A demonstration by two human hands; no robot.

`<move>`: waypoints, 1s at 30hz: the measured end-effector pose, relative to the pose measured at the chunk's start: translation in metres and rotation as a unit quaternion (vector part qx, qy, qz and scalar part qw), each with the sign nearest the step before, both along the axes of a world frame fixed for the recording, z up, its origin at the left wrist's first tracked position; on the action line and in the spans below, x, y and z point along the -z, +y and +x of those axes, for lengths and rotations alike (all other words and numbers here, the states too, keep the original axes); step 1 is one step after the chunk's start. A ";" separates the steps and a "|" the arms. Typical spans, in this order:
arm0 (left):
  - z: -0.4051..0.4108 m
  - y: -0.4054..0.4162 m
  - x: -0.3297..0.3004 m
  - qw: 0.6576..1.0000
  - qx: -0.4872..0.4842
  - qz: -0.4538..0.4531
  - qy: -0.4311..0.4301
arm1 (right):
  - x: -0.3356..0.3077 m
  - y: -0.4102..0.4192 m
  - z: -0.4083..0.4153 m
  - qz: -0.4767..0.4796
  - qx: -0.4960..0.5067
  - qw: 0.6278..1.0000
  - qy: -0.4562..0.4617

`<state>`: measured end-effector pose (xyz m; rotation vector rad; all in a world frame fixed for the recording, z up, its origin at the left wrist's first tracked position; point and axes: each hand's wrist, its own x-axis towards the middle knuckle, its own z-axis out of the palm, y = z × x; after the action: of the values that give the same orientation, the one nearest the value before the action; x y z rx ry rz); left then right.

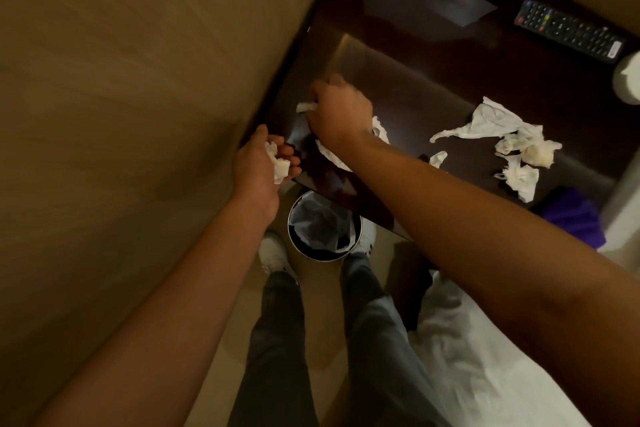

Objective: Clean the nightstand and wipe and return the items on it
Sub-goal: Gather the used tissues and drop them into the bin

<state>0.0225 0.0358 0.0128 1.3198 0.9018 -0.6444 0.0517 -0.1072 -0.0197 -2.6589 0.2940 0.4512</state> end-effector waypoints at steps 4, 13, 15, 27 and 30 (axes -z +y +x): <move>0.002 -0.002 0.004 0.999 0.027 0.039 0.020 | -0.008 -0.004 -0.006 0.074 0.061 0.995 0.022; 0.002 -0.038 -0.001 0.997 0.006 -0.074 0.017 | -0.051 0.004 -0.075 0.165 0.097 0.979 -0.074; -0.002 -0.043 0.001 0.999 0.022 -0.038 -0.008 | -0.051 0.005 -0.086 0.168 0.087 0.979 -0.079; -0.014 -0.034 0.016 0.996 0.057 -0.040 0.050 | -0.022 -0.054 -0.095 0.009 0.130 0.990 0.048; -0.018 -0.035 0.017 0.997 0.056 -0.022 0.057 | -0.016 -0.046 -0.095 -0.020 0.093 0.994 0.062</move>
<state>0.0044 0.0003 -0.0037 1.3110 0.9044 -0.8302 -0.0429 -0.1530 -0.0033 -2.6156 0.5880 0.5573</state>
